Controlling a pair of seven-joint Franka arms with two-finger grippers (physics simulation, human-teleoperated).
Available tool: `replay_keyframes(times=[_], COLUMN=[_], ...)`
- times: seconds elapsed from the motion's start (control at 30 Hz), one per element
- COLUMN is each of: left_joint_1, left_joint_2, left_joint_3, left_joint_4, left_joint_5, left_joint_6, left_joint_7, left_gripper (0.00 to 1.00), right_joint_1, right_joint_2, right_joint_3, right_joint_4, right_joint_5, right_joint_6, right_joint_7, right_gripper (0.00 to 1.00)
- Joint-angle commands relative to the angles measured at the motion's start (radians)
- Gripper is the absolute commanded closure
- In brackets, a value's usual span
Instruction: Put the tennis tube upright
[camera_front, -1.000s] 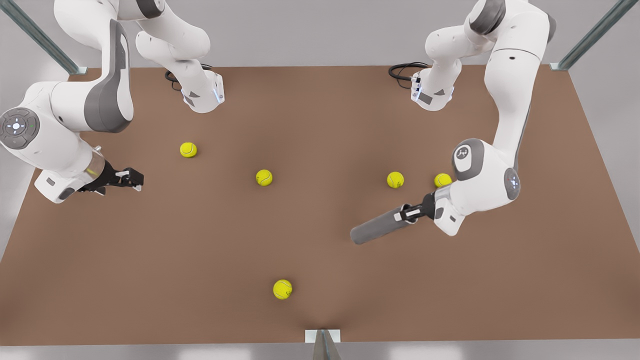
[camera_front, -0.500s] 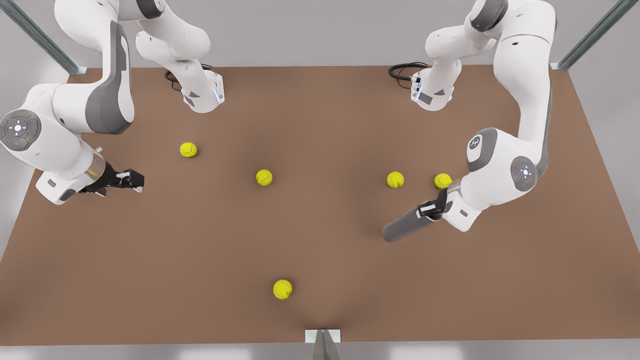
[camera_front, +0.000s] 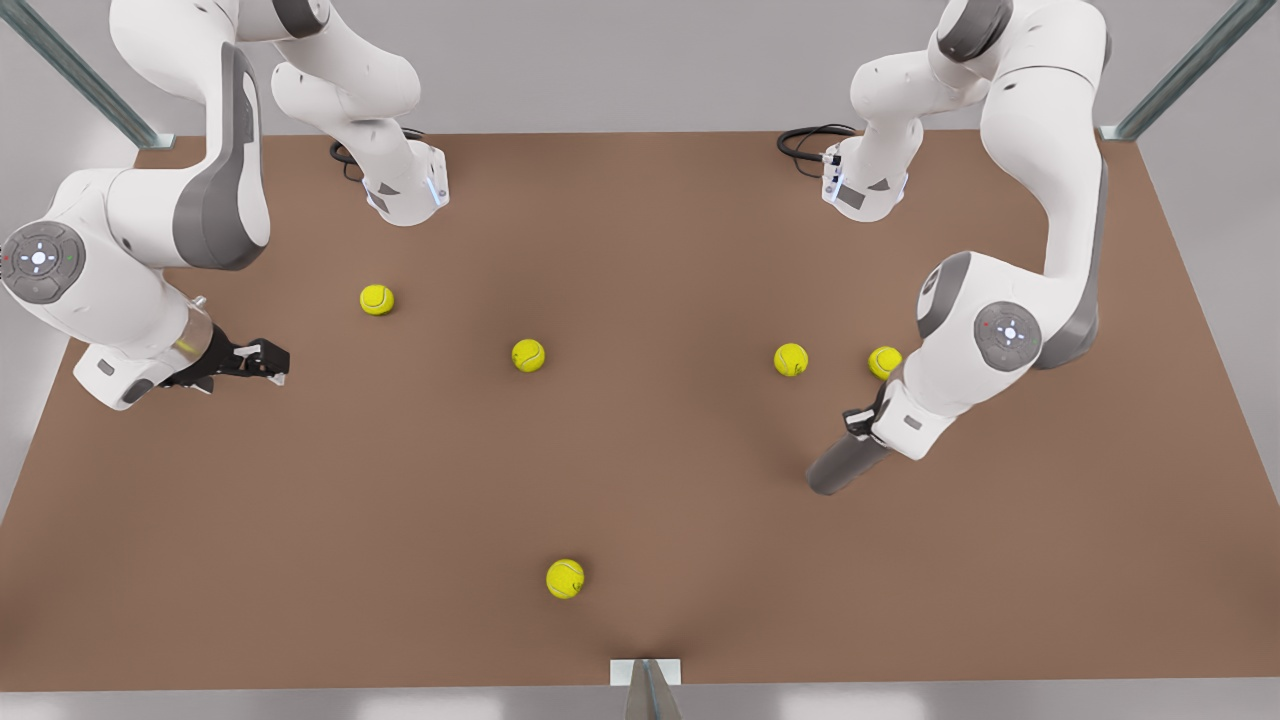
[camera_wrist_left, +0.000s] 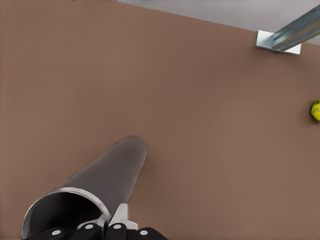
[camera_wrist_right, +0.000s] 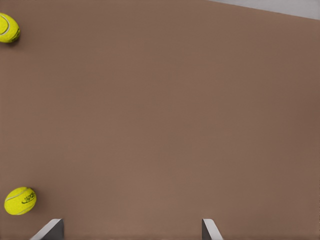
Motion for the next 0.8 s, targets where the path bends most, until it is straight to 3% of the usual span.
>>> replay_keyframes(times=[0.0,0.77], left_joint_1=[0.0,-0.037], left_joint_2=[0.0,0.066], left_joint_3=[0.0,0.011], left_joint_4=[0.0,0.018], left_joint_5=[0.017,0.12], left_joint_6=[-0.001,-0.014], left_joint_7=[0.001,-0.042], left_gripper=[0.79,0.79], right_joint_1=[0.0,0.0], right_joint_2=[0.0,0.003], right_joint_3=[0.0,0.0], right_joint_4=[0.0,-0.005], right_joint_5=[0.001,-0.001], right_joint_6=[0.0,0.008], right_joint_7=[-0.001,0.001], right_gripper=[0.0,0.0])
